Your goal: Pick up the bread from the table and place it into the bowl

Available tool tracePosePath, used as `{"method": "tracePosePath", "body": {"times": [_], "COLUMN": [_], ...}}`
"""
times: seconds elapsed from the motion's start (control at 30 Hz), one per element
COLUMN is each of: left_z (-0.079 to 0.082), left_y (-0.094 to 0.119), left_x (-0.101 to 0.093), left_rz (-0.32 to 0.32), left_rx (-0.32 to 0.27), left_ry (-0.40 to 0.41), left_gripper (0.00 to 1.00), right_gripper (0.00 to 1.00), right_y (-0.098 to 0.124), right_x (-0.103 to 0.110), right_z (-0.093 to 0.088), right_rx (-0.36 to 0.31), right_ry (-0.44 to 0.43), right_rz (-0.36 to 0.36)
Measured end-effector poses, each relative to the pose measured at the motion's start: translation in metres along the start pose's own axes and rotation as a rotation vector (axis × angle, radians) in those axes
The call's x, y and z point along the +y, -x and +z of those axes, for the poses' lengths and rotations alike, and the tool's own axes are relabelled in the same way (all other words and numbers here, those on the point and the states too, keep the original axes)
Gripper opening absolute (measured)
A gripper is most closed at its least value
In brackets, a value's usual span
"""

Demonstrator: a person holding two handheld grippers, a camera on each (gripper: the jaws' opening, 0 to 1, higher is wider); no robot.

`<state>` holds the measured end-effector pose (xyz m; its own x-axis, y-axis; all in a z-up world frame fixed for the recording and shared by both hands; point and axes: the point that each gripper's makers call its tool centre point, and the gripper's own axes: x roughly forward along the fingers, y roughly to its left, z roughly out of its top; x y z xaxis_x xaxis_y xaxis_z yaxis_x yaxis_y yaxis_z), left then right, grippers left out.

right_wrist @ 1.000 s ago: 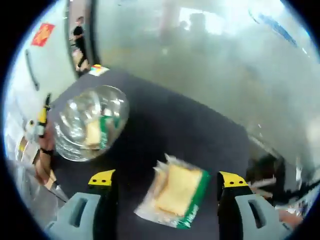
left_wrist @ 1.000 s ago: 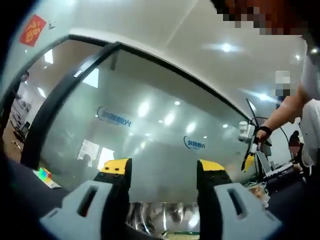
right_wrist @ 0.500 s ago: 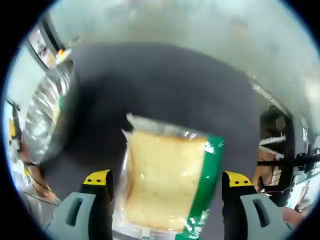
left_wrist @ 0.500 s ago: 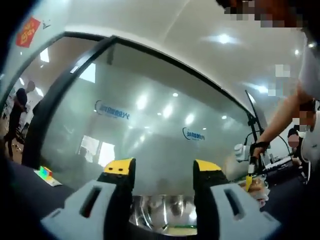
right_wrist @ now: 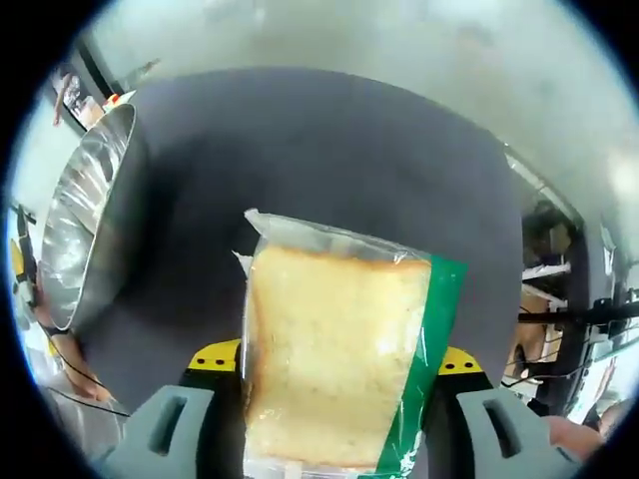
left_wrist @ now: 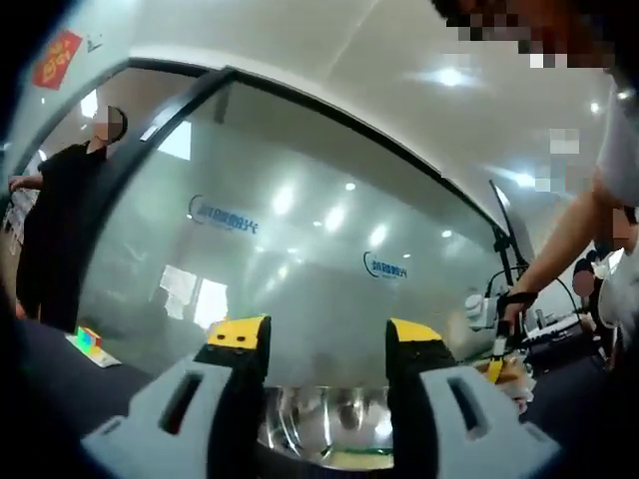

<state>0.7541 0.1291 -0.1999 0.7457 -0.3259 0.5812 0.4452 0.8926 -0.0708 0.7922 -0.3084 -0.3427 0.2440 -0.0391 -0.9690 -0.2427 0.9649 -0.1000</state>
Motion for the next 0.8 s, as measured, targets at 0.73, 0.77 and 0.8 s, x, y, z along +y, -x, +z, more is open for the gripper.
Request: {"method": "tracePosePath", "body": {"times": [0.73, 0.77, 0.8], "left_z": [-0.003, -0.003, -0.002], "left_y": [-0.001, -0.001, -0.001], "left_x": [-0.002, -0.002, -0.002], "left_rz": [-0.007, -0.007, -0.007], "left_rx": [0.008, 0.008, 0.007], "left_ry": [0.000, 0.000, -0.002], "left_gripper": [0.39, 0.39, 0.39], "right_gripper": [0.58, 0.58, 0.58], "right_y": [0.079, 0.085, 0.091], "right_x": [0.031, 0.037, 0.046], "right_z": [0.024, 0.033, 0.037], "right_rx": [-0.160, -0.191, -0.206], "right_ry": [0.201, 0.214, 0.225], "right_rz": [-0.026, -0.001, 0.020]}}
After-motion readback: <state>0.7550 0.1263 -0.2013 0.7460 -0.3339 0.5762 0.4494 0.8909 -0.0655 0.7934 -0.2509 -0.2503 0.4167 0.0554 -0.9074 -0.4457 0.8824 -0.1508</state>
